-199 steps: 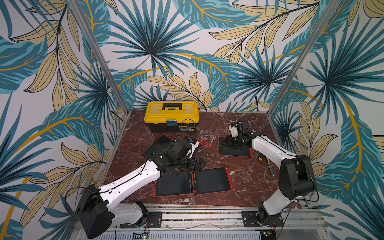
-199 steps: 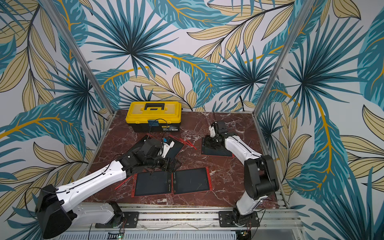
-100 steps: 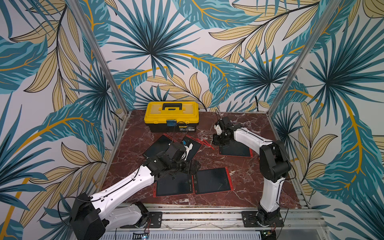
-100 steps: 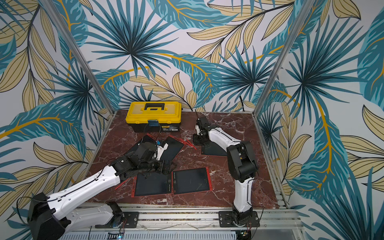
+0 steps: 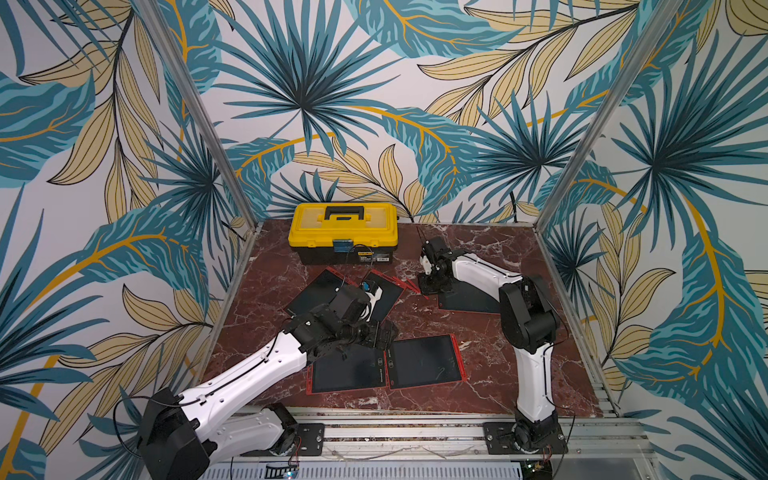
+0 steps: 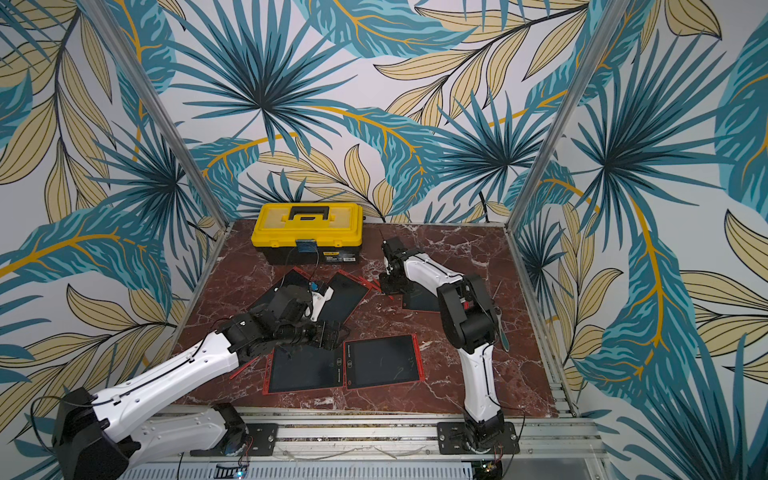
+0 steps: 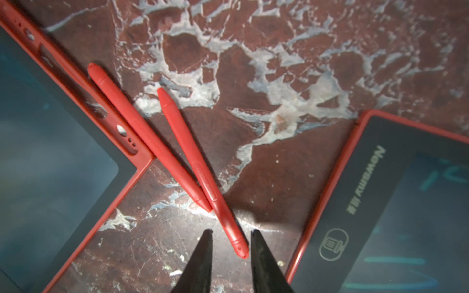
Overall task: Place the stylus back onto the writing tablet
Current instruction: Move the stylus to the center of the board.
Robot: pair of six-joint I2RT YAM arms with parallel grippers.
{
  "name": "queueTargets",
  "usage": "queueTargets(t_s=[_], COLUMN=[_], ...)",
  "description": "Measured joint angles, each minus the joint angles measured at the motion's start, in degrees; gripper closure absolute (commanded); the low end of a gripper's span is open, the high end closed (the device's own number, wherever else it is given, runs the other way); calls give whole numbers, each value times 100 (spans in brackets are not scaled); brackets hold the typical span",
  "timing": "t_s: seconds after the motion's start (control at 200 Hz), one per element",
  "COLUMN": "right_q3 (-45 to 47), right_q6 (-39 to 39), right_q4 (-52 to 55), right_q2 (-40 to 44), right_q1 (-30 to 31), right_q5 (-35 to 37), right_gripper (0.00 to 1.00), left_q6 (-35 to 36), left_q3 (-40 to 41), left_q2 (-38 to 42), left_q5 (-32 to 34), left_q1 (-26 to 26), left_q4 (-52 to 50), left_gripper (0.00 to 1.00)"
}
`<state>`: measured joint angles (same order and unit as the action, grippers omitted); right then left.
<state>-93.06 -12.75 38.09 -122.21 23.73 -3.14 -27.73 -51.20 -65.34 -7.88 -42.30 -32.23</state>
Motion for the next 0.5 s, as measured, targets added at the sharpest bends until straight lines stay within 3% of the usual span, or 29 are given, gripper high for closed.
queueTargets(t_s=[0.501], right_q3=[-267], right_q6=[81], right_q4=[208], right_q2=[-291], right_q1=[125], right_q5=[315], right_gripper=[78], left_q6=[116], left_q3=[39], left_q2=[26], left_q5=[-83], left_q1=[13], left_q4=[46], left_gripper=[0])
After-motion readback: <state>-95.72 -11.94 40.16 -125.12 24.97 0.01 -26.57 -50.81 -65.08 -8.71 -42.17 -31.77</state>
